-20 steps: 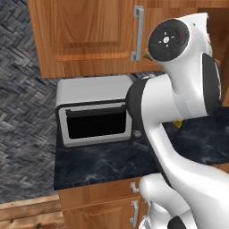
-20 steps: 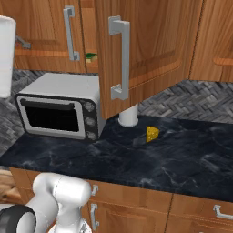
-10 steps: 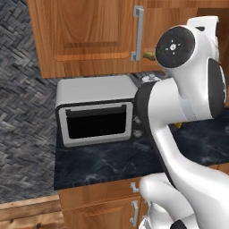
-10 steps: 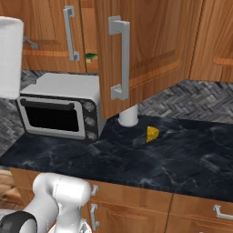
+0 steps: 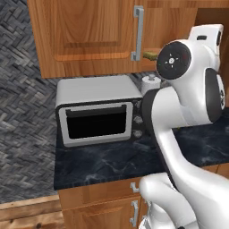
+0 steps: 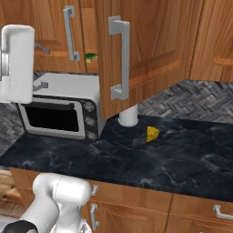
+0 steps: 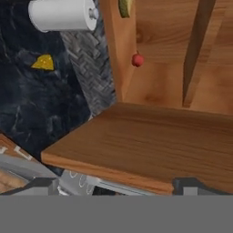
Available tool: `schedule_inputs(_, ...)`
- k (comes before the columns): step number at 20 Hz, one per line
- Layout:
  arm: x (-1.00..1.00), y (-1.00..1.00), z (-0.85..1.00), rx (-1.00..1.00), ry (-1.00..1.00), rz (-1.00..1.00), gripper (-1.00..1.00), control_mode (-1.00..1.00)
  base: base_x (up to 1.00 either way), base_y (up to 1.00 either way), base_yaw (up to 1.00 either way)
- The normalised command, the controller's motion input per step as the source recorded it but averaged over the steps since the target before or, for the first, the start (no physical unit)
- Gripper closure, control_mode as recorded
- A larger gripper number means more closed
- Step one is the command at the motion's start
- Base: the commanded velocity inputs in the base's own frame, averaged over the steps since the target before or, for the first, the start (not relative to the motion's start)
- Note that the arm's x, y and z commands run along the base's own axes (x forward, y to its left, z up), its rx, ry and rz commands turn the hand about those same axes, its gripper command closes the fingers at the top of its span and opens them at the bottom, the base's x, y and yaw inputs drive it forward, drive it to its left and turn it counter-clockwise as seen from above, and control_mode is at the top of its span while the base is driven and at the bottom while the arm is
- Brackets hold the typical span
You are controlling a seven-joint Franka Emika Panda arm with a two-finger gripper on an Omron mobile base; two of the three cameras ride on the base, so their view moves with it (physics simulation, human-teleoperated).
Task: Pick the sponge and sponge from the cabinet and place them on the counter.
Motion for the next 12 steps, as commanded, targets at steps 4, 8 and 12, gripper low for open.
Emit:
schedule_inputs(4, 0.19, -0.1, 0.0, -0.01, -0.03, -0.17, -1.0, -1.0, 0.0, 0.0, 0.0)
schedule_inputs(8, 0.24, 0.0, 0.0, 0.0, 0.0, -0.22, -1.0, -1.0, 0.0, 0.0, 0.0)
schedule_inputs(12, 0.2, -0.08, 0.0, 0.0, 0.0, -0.2, -1.0, -1.0, 0.0, 0.0, 0.0)
